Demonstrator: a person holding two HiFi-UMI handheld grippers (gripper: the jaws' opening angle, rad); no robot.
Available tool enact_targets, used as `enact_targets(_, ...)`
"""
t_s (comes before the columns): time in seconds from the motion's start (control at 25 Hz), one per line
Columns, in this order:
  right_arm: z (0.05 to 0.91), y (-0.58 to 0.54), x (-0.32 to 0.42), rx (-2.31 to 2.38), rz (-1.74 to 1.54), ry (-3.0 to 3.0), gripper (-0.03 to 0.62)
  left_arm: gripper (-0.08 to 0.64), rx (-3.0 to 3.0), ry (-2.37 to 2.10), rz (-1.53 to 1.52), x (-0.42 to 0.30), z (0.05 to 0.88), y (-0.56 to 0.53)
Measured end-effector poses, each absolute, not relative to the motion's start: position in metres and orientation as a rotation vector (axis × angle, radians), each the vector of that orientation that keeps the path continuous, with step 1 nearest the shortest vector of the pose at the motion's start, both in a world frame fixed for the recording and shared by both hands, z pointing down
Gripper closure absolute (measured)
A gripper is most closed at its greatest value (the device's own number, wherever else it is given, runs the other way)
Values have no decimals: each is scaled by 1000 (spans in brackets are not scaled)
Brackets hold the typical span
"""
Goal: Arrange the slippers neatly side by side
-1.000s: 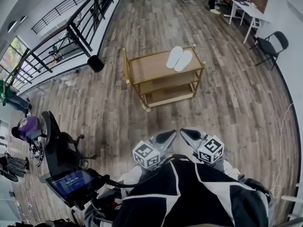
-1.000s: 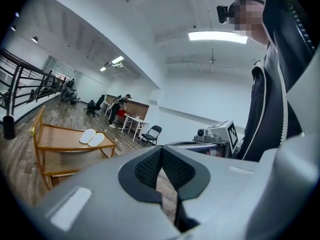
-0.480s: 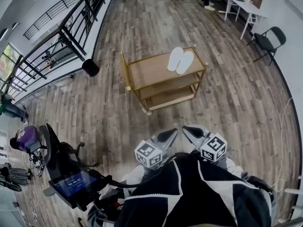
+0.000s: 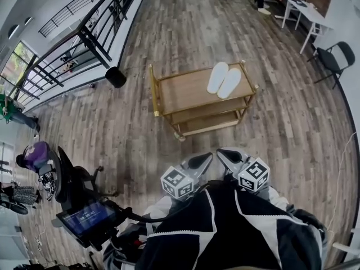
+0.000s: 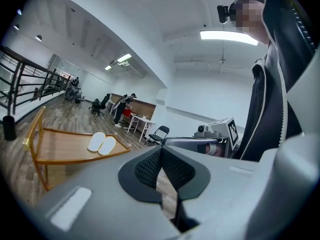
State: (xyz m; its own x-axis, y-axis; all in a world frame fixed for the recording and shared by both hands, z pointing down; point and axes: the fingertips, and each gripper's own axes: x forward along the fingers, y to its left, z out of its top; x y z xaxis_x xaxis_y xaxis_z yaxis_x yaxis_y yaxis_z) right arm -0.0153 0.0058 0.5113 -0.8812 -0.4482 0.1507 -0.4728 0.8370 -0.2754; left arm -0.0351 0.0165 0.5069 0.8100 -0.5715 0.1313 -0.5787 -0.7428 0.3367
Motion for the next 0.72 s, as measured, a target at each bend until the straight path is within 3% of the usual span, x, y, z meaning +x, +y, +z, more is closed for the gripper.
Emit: enact_targets(0.72,476,-162,32,509,375,-2988,588,546,2612,-1082,-19,16,471,-151)
